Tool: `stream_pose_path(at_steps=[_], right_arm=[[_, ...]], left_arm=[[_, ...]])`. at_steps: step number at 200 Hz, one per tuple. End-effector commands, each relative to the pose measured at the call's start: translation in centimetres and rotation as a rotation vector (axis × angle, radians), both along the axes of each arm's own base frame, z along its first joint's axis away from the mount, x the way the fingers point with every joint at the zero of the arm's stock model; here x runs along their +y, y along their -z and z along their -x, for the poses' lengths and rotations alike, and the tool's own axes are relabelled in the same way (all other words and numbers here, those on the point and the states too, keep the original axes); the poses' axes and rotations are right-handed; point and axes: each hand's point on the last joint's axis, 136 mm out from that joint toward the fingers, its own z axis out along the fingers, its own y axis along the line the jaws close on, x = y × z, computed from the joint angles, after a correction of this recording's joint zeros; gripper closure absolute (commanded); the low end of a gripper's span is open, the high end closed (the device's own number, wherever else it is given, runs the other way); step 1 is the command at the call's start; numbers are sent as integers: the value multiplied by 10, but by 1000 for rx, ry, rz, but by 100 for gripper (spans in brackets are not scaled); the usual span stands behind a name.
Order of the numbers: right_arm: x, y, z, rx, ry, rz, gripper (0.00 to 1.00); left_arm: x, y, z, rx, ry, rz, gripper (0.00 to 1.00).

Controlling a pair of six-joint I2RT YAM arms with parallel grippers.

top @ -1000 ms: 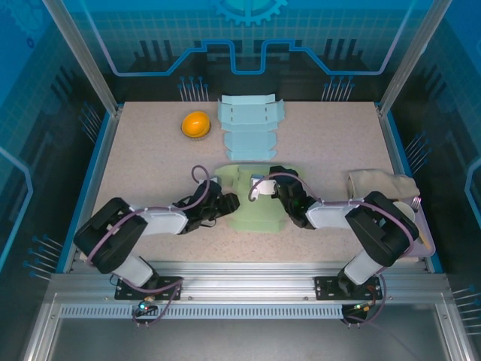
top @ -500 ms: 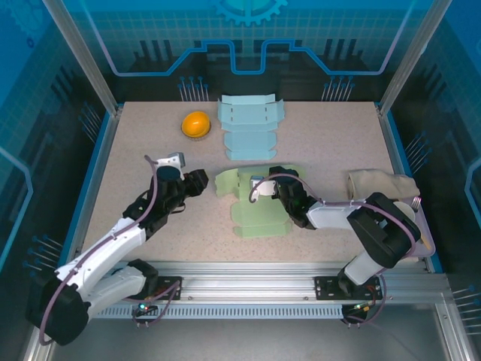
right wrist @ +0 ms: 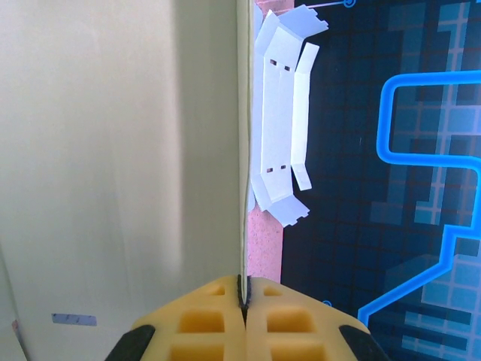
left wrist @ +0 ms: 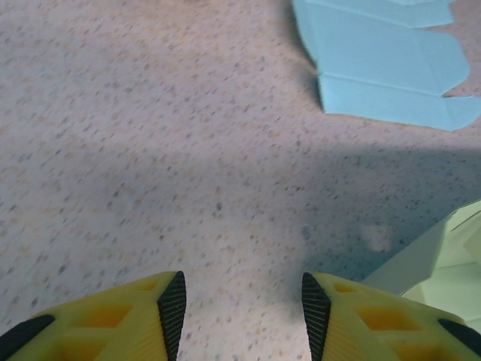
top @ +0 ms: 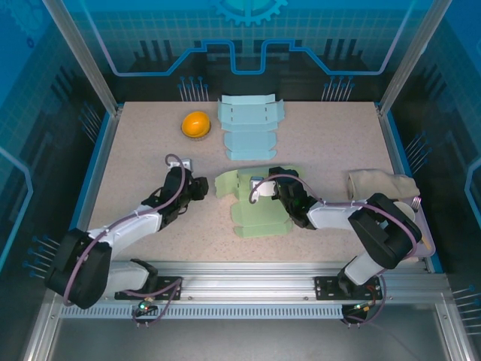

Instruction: Fold the paper box

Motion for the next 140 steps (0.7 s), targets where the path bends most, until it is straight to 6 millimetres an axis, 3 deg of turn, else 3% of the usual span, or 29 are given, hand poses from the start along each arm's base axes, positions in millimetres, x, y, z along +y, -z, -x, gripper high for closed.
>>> stream_pose_path(at_steps=[1,37,140], right_arm=[[6,1,4,15,-17,-20,100],[6,1,4,18,-15,-21,100],[5,-1,3,21,-4,-32,100]], left_arm=[[-16,-9,-17,-73,101,-8,51],[-28,8,-18,-19,160,-9,52],[-80,14,-6,10,344,93,51]])
